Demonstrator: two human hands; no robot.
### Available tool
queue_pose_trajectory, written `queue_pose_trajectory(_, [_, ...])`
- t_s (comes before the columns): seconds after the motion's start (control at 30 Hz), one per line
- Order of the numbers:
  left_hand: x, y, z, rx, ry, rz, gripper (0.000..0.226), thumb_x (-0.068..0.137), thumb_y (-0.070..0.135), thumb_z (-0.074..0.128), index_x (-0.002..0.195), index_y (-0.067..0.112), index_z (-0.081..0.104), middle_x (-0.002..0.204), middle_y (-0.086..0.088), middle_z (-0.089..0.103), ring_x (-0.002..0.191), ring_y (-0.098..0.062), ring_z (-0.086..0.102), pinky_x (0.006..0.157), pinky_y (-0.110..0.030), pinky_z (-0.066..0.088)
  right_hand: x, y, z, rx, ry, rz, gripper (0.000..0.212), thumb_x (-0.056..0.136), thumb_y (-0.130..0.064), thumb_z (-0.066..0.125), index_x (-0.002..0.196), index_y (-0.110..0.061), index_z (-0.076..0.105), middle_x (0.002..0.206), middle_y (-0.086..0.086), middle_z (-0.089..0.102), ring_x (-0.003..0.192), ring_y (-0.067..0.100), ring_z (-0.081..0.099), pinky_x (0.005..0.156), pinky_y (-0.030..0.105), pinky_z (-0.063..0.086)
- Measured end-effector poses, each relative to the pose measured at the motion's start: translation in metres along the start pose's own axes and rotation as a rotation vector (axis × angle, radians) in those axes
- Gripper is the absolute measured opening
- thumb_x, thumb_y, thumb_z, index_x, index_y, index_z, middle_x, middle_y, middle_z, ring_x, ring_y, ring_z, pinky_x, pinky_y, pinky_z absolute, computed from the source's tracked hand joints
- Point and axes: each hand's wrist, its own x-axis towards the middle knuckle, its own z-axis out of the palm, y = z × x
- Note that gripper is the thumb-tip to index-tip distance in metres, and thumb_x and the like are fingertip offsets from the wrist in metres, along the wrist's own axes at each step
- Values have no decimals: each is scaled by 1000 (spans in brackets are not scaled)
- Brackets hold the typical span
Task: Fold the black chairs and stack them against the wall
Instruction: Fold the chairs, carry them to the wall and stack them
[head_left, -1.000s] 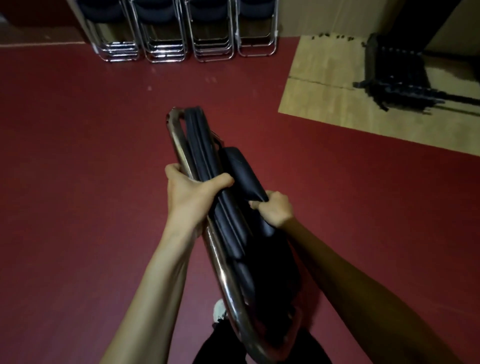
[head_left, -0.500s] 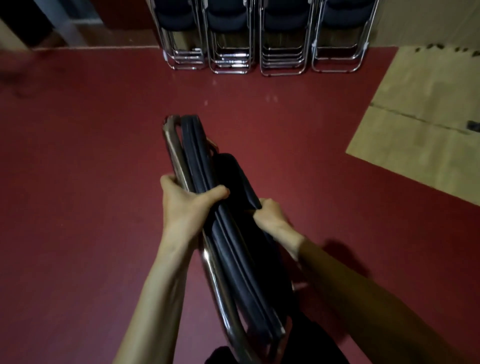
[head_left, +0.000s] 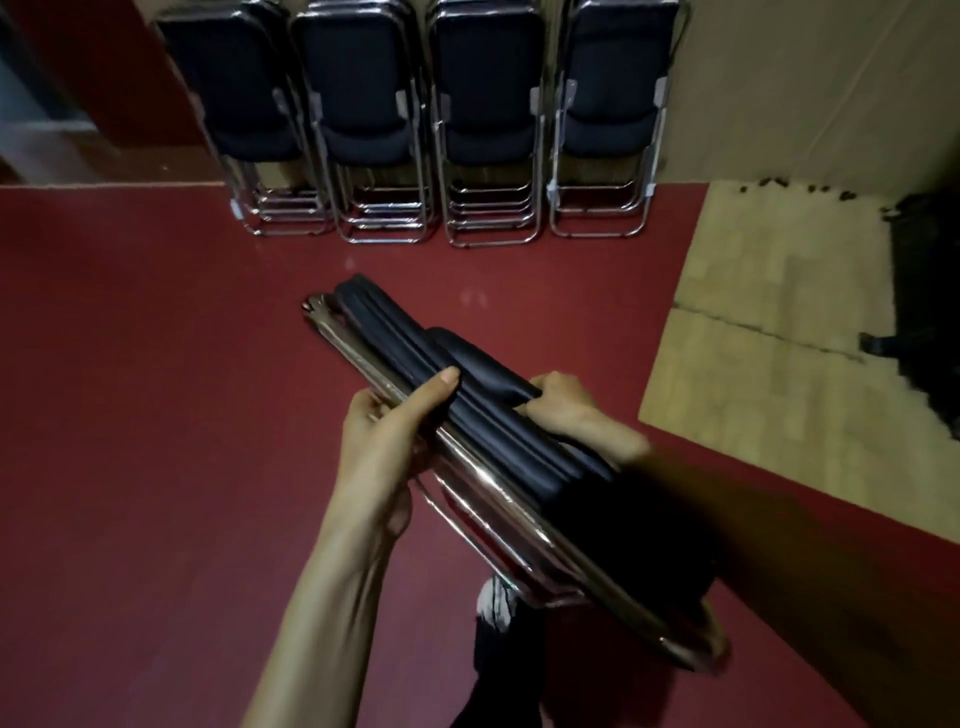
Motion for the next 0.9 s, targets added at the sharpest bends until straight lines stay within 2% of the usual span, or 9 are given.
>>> queue_pose_trajectory(0.07, [56, 12, 28, -40, -67, -48, 26, 81, 19, 73, 98, 7, 57, 57, 7, 64, 51, -7, 63, 47, -23, 51, 48, -1, -36, -31, 14, 24, 24, 80, -30, 71, 100, -17, 71, 95, 3, 71, 90, 22, 66, 81, 31, 54])
queue_pose_trajectory(0.13, [105, 26, 56, -75, -107, -106, 36, 81, 18, 73, 110, 6, 54, 63, 5, 68, 56, -8, 67, 50, -25, 56, 93, -3, -70, -70, 20, 33, 26, 79, -31, 72, 100, -16, 71, 98, 5, 71, 91, 22, 66, 84, 36, 54])
queue_pose_trajectory(0.23, [172, 48, 97, -109, -166, -169, 37, 84, 17, 70, 116, 6, 54, 72, 0, 70, 61, -10, 69, 50, -27, 56, 153, -6, -118, -73, 55, 62, 30, 77, -29, 74, 103, -15, 71, 99, 5, 71, 93, 22, 66, 83, 35, 54])
queue_pose_trajectory(0.33, [240, 65, 138, -80, -228, -184, 45, 87, 26, 66, 125, 3, 56, 78, -2, 71, 66, -10, 69, 59, -36, 60, 216, -6, -161, -64, 59, 96, 35, 78, -28, 75, 109, -14, 69, 104, 6, 70, 96, 22, 66, 84, 33, 54])
queue_pose_trajectory(0.47, [338, 85, 198, -77, -247, -181, 22, 92, 28, 59, 106, 13, 66, 66, 4, 65, 64, -9, 65, 63, -35, 59, 309, 0, -218, -51, 42, 116, 38, 78, -29, 75, 111, -12, 68, 107, 8, 70, 98, 23, 65, 82, 30, 52])
queue_pose_trajectory(0.7, [492, 131, 295, -75, -270, -211, 22, 94, 24, 58, 111, 10, 54, 71, 3, 69, 63, -10, 69, 55, -32, 58, 473, 1, -306, 29, 56, 209, 45, 73, -32, 79, 113, -15, 68, 110, 7, 69, 102, 23, 64, 90, 32, 51])
queue_pose_trajectory(0.8, [560, 149, 331, -79, -287, -218, 18, 95, 22, 56, 109, 11, 54, 68, 4, 69, 61, -9, 69, 51, -29, 56, 543, -4, -341, 68, 60, 221, 44, 73, -31, 79, 112, -14, 68, 109, 6, 69, 101, 21, 65, 88, 29, 51])
queue_pose_trajectory(0.9, [632, 164, 366, -93, -304, -229, 25, 96, 23, 53, 118, 10, 56, 76, 0, 68, 63, -10, 69, 51, -29, 55, 607, -6, -375, 148, 68, 206, 35, 73, -26, 78, 104, -12, 70, 103, 7, 71, 94, 20, 66, 82, 26, 50])
